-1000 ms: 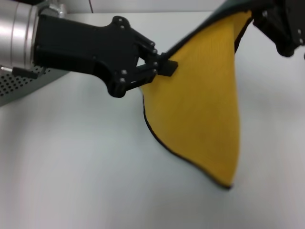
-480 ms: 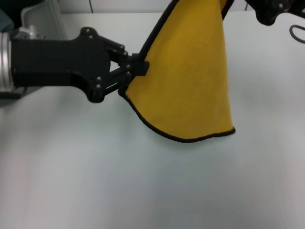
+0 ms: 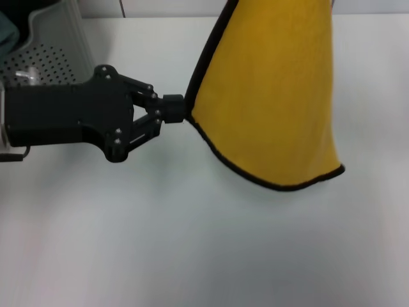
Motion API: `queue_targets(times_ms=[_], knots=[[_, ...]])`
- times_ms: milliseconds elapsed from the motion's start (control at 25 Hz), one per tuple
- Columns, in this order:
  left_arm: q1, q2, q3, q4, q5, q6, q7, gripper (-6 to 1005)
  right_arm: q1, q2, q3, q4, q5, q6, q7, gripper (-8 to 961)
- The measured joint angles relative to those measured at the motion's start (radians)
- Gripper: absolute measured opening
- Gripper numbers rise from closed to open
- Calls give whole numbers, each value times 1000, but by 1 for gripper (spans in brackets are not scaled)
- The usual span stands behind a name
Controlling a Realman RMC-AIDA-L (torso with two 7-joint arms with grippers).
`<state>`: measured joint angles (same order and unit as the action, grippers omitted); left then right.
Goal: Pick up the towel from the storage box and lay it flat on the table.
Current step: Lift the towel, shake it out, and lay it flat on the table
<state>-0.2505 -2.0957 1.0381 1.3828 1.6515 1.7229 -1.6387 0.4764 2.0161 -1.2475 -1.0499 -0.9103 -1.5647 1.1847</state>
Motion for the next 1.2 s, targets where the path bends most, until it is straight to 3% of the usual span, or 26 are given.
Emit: queue_targets(times_ms=[320, 600, 760, 1000, 1200], knots=[[2, -1, 4, -45, -30, 5, 43, 111, -6, -1, 12, -22, 19, -4, 33, 1], [-3, 5, -84, -184, -136, 2, 78, 143, -7, -1, 13, -24, 22, -15, 51, 1], [-9, 11, -87, -227, -129, 22, 118, 162, -6, -2, 14, -25, 25, -16, 58, 1], [-47, 11, -90, -279, -129, 96, 140, 402, 1, 0, 14, -25, 25, -17, 57, 2], [-55, 6, -92, -296, -139, 92, 164, 457, 2, 1, 14, -24, 25, -37, 56, 2]])
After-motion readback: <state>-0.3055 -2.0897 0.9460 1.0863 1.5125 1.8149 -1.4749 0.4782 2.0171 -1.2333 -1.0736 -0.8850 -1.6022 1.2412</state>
